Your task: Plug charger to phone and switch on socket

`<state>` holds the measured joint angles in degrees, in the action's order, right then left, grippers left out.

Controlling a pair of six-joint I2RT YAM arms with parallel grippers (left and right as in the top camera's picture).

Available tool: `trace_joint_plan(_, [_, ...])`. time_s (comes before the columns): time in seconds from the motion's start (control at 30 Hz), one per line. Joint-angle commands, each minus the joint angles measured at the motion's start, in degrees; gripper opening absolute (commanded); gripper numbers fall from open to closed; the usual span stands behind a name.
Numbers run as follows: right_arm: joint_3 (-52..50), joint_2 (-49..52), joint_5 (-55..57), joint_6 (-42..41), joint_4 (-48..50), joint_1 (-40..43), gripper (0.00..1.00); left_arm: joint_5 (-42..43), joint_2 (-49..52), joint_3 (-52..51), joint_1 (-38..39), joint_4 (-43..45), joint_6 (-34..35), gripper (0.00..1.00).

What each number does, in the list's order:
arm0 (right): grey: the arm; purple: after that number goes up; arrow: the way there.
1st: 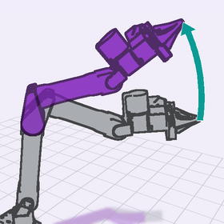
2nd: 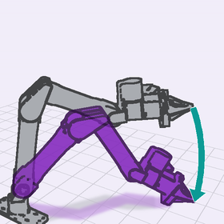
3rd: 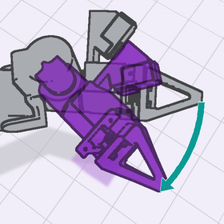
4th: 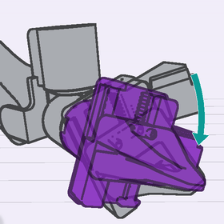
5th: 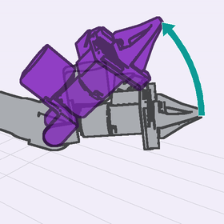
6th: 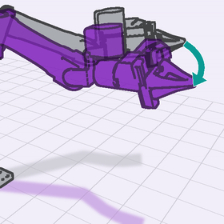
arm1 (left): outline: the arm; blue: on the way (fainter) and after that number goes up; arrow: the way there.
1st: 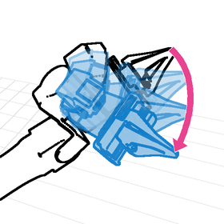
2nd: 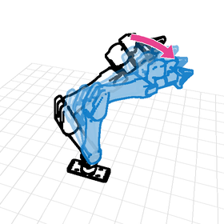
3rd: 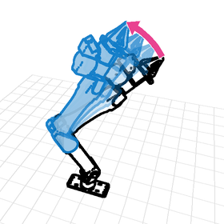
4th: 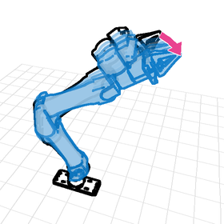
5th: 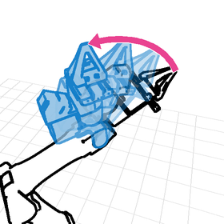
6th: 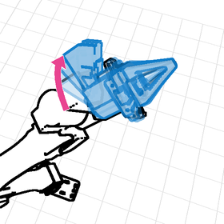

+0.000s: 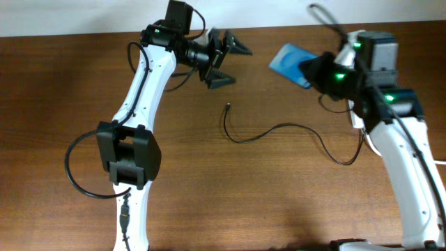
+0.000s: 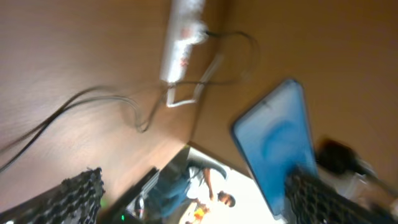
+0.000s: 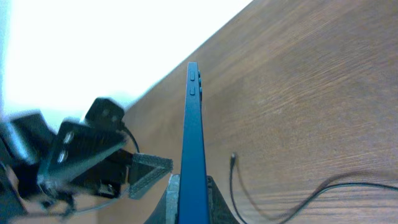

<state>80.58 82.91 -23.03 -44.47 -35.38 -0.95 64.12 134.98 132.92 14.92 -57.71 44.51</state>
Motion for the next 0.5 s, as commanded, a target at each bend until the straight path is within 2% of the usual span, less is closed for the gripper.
trace_joint_plan(0.0, [0.6, 0.2, -1.2, -10.1, 2.3, 0.5, 0.04, 12.7, 0.0, 1.1, -0.4, 8.8, -4.4, 0.99])
trace_joint_plan(0.13, [0.1, 2.0, -0.9, -19.0, 13.5, -2.5, 0.04, 15.1, 0.0, 1.1, -0.4, 14.1, 0.8, 0.99])
trace_joint_plan(0.23, [0.1, 3.5, 4.5, -27.2, 19.1, -6.0, 0.04, 15.2, 0.0, 1.1, -0.4, 17.5, 6.0, 1.00])
trace_joint_plan(0.3, [0.1, 5.4, 8.2, -32.6, 22.0, -8.6, 0.04, 15.2, 0.0, 1.1, -0.4, 22.6, 11.7, 0.99])
trace_joint_plan(0.47, [0.1, 10.8, 9.4, -40.5, 32.1, -13.6, 0.04, 13.5, 0.0, 1.1, -0.4, 40.8, 27.6, 0.93])
